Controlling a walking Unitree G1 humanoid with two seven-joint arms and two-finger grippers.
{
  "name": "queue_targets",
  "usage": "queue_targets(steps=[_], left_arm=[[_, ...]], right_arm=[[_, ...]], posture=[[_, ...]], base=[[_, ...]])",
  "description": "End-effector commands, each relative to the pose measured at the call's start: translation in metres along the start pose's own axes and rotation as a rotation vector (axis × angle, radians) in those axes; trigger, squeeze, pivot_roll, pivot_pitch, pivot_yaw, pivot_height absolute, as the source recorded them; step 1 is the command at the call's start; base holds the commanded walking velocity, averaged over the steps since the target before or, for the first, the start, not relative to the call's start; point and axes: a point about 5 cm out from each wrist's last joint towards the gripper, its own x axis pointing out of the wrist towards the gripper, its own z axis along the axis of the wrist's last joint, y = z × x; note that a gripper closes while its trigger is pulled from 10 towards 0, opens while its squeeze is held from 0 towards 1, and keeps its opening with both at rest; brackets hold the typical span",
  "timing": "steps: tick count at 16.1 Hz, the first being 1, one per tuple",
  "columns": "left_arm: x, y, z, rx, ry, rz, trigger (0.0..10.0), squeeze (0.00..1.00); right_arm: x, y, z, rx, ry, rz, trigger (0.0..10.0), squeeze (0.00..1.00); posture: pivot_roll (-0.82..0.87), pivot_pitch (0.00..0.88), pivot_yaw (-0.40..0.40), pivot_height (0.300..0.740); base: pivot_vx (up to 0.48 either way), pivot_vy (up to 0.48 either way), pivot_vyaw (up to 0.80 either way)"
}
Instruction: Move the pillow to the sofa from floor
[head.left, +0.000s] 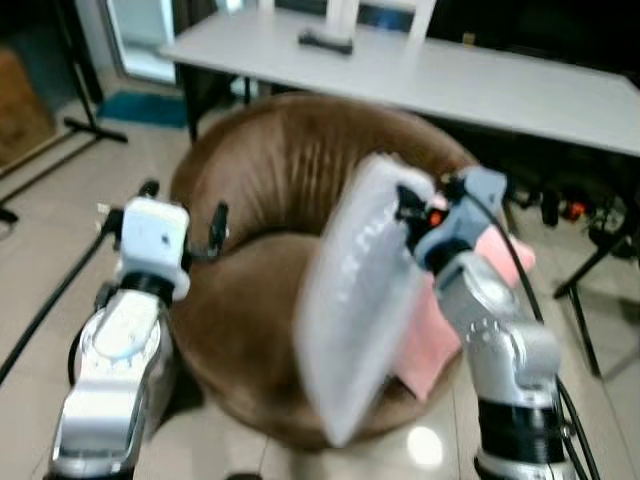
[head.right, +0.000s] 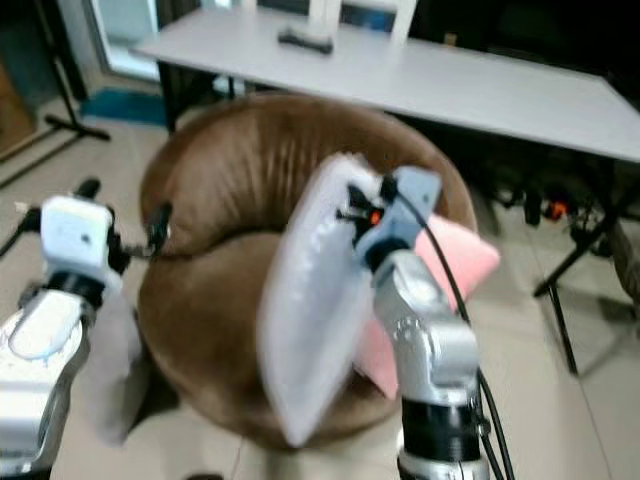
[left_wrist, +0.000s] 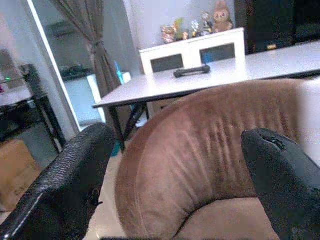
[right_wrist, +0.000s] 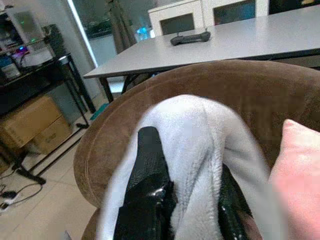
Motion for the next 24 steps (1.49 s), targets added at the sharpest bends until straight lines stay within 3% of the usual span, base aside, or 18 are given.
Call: queue_targets(steps=[1, 6, 9, 11, 13, 15, 17, 18, 19, 20, 22, 23, 24], left_arm=[[0.0, -0.006, 0.004, -0.005, -0.018, -0.015, 10.0, 0.0], [-0.003, -0.006, 0.003, 0.005, -0.003, -0.02, 10.0, 0.0], [-0.016, -0.012, -0.008, 0.024, 0.071, -0.166, 10.0, 0.0], [-0.029, -0.006, -0.017, 0.044, 0.145, -0.249, 10.0, 0.0], [-0.034, -0.001, -0.019, 0.064, 0.172, -0.269, 10.0, 0.0], [-0.045, 0.005, -0.021, 0.078, 0.222, -0.334, 10.0, 0.0], [-0.056, 0.003, -0.024, 0.084, 0.267, -0.43, 10.0, 0.0], [-0.057, 0.003, -0.024, 0.084, 0.274, -0.444, 10.0, 0.0], [-0.059, 0.004, -0.024, 0.085, 0.288, -0.466, 10.0, 0.0], [-0.062, 0.004, -0.024, 0.079, 0.302, -0.494, 10.0, 0.0], [-0.064, 0.003, -0.024, 0.073, 0.316, -0.52, 10.0, 0.0], [-0.068, 0.001, -0.026, 0.051, 0.337, -0.548, 10.0, 0.0], [-0.07, 0.0, -0.027, 0.04, 0.342, -0.554, 10.0, 0.0]], right_arm=[[-0.001, 0.001, 0.018, -0.02, -0.074, 0.036, 10.0, 0.0], [0.004, 0.02, 0.02, 0.003, -0.064, 0.167, 10.0, 0.0], [0.03, 0.032, 0.002, 0.013, 0.011, 0.171, 10.0, 0.0], [0.049, 0.046, -0.007, 0.029, 0.049, 0.205, 10.0, 0.0], [0.057, 0.054, -0.009, 0.051, 0.06, 0.23, 10.0, 0.0], [0.073, 0.063, -0.01, 0.13, 0.059, 0.248, 10.0, 0.0], [0.09, 0.044, -0.017, 0.244, 0.048, 0.136, 10.0, 0.0], [0.092, 0.039, -0.018, 0.257, 0.047, 0.11, 10.0, 0.0], [0.096, 0.023, -0.025, 0.272, 0.064, 0.035, 10.0, 0.0], [0.095, 0.003, -0.034, 0.239, 0.105, -0.047, 10.0, 0.0], [0.093, -0.011, -0.039, 0.166, 0.14, -0.109, 10.0, 0.0], [0.085, -0.039, -0.05, 0.064, 0.212, -0.255, 10.0, 0.0], [0.079, -0.053, -0.054, 0.036, 0.238, -0.321, 10.0, 0.0]], posture=[[0.13, 0.0, -0.078, 0.74], [0.13, 0.0, -0.081, 0.74], [0.14, 0.0, -0.077, 0.74], [0.16, 0.0, -0.085, 0.74], [0.17, 0.0, -0.087, 0.74], [0.18, 0.0, -0.086, 0.74], [0.2, 0.0, -0.079, 0.74], [0.2, 0.0, -0.079, 0.74], [0.21, 0.0, -0.073, 0.74], [0.21, 0.0, -0.07, 0.74], [0.21, 0.0, -0.069, 0.74], [0.22, 0.0, -0.071, 0.74], [0.22, 0.0, -0.074, 0.74]], base=[[0.311, 0.0, 0.0], [0.232, 0.0, 0.0], [0.0, 0.0, 0.0], [0.0, 0.0, 0.0], [0.0, 0.0, 0.0], [0.0, 0.0, 0.0], [0.0, 0.0, 0.0], [0.0, 0.0, 0.0], [0.0, 0.0, 0.0], [0.0, 0.0, 0.0], [0.0, 0.0, 0.0], [0.0, 0.0, 0.0], [0.0, 0.0, 0.0]])
